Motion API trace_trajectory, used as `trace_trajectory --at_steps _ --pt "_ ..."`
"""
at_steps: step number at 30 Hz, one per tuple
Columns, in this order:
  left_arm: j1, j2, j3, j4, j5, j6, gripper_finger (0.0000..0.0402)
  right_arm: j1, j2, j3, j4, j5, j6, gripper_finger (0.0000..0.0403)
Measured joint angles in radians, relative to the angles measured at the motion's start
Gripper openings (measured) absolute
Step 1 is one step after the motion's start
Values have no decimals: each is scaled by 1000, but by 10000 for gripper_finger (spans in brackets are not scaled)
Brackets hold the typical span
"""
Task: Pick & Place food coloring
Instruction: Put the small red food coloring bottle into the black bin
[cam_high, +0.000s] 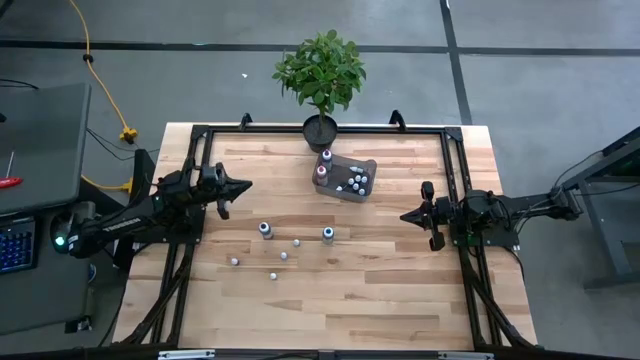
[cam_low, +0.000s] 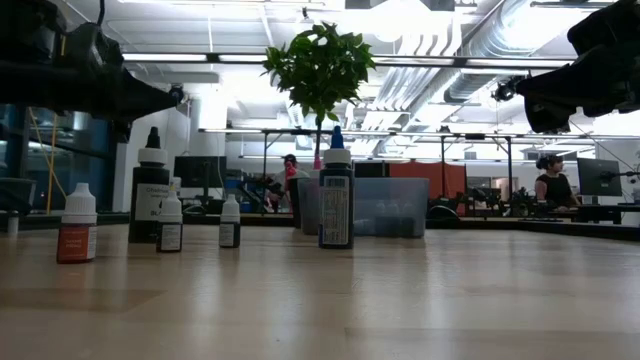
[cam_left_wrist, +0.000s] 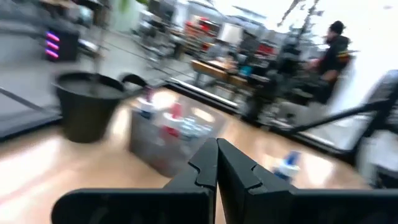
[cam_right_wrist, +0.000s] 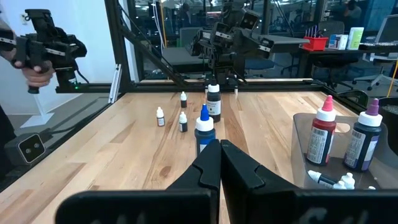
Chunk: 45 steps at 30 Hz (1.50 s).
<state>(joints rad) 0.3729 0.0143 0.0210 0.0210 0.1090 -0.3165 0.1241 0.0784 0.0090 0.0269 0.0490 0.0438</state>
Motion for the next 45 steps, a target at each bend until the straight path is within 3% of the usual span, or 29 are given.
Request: trace_trajectory --at_steps 5,16,21,24,29,36,45 --pt "0 7 38 -21 130 -76 0 0 0 0 0 0 0 0" --pt "0 22 154 -29 141 -59 0 0 0 0 0 0 0 0" --pt "0 67 252 -111 175 -23 0 0 0 0 0 0 0 0" --pt "0 116 348 -221 136 7 0 0 0 0 0 0 0 0" --pt "0 300 534 -500 86 22 0 0 0 0 0 0 0 0" --pt "-91 575 792 -614 100 21 0 0 0 0 0 0 0 0" --pt "-266 894 1120 -1339 -114 -59 0 0 0 0 0 0 0 0"
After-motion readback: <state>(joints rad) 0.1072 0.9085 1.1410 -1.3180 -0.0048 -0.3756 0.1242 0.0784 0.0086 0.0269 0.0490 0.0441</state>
